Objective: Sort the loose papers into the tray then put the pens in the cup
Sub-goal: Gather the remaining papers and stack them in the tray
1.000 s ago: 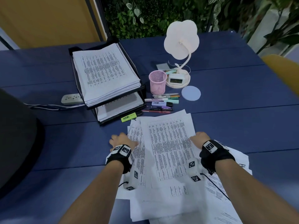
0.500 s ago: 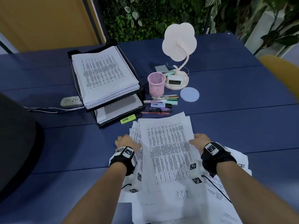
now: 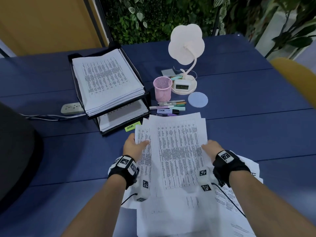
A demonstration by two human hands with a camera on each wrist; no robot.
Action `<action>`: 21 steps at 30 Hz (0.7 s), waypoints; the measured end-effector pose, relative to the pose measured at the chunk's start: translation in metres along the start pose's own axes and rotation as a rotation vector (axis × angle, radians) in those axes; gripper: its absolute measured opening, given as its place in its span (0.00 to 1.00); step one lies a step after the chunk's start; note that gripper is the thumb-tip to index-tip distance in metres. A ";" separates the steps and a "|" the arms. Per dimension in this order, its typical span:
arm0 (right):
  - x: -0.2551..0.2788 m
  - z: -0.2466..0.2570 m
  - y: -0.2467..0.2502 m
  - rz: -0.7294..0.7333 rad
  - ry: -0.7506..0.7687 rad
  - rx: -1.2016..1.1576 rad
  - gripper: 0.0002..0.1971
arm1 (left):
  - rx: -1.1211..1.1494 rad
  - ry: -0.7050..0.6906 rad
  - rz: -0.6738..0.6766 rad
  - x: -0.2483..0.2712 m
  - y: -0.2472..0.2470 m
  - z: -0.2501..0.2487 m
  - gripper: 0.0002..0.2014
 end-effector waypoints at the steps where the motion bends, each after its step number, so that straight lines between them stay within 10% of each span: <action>1: 0.001 0.003 0.000 0.023 0.004 0.044 0.19 | 0.069 -0.010 -0.013 0.001 0.001 -0.001 0.15; 11: -0.010 0.000 -0.016 0.141 0.064 -0.320 0.20 | -0.155 0.150 0.327 0.004 -0.053 0.003 0.31; 21: -0.004 0.003 -0.002 0.000 0.317 -0.702 0.19 | 0.086 -0.100 0.224 0.010 -0.027 -0.041 0.24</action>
Point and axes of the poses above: each hand's wrist, its own x-axis away from the middle knuckle, its own y-axis out of the back of the hand, z = x × y, the point moved 8 cm from there along -x, towards the middle knuckle, and after that the axes turned 15 degrees about z, right-handed, at the moved point
